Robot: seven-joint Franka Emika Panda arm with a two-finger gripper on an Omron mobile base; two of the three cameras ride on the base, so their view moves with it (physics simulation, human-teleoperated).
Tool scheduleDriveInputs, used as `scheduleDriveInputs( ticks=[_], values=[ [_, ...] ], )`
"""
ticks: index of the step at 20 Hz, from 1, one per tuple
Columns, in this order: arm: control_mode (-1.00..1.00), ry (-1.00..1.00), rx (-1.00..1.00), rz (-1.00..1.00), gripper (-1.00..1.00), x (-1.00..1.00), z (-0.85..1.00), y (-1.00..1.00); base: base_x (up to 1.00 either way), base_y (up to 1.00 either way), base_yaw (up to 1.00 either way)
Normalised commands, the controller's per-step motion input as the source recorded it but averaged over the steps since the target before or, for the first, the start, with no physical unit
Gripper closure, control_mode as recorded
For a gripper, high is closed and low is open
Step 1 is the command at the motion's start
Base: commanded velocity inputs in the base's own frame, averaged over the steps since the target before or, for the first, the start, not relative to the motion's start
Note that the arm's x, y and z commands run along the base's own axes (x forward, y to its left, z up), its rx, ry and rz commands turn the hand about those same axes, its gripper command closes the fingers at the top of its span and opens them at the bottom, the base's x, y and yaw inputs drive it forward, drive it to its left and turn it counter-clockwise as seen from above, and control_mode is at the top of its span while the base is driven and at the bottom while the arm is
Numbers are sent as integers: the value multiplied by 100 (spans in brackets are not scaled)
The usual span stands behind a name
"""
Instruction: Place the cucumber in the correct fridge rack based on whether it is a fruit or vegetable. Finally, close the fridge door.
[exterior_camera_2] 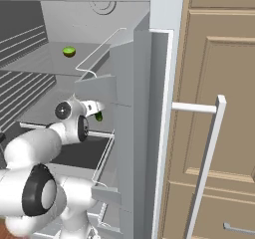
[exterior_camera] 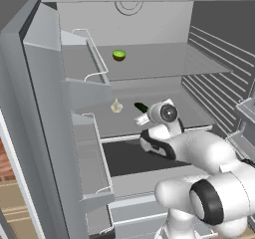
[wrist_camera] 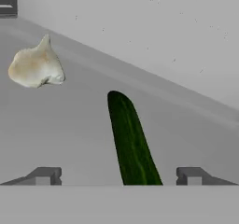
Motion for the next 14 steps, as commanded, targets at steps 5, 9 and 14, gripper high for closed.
scheduleDriveInputs(
  ticks=[5,9,14],
  values=[
    [-100,7,11,-15,-100,-90,100,0,0,0,0],
    [-100,20,15,-9,-100,-89,74,0,0,0,0],
    [-100,17,11,-3,-100,-79,14,0,0,0,0]
  ],
)
